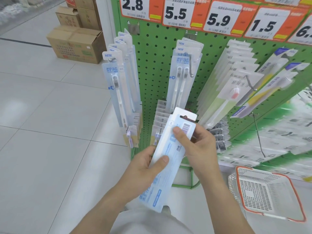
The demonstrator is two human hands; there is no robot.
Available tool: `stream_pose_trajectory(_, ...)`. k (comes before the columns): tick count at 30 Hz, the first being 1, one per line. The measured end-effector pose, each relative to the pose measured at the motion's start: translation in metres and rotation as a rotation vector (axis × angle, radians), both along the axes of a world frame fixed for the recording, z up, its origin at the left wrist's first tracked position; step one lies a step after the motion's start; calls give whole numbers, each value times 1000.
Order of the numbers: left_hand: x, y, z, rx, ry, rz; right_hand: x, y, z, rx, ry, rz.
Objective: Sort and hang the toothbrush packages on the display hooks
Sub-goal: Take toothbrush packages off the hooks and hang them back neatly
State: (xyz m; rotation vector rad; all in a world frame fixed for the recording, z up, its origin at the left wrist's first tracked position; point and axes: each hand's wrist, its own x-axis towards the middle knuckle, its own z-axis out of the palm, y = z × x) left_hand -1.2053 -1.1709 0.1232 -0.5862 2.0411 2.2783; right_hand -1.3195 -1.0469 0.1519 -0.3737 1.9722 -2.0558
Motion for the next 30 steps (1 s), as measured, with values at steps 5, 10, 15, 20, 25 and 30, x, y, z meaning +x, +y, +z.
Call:
stream_pose_trajectory(5, 7, -5, -11, -115, -60, -70, -10, 11, 3, -2, -58, -155)
stream_pose_trajectory(10, 8, -5, -9, -118, -36, -47, -12, 20, -1, 36, -127, -53)
stream_pose_trajectory(15, 11, -13, -2, -87, -41, -45, -8, 26, -4, -79, -207, -56)
stream_pose_trajectory(20, 15, -19, 5, 11, 40, 208, -6, 29, -9, -239, -406, -179)
stream_pose_trajectory(25, 22, -23, -1, 79, 80, 113, -2, 31, -13, -240, -450, -262)
stream_pose_trajectory(30, 27, -30, -7, 113, 123, -30, -3, 35, -14, -226, -468, -309)
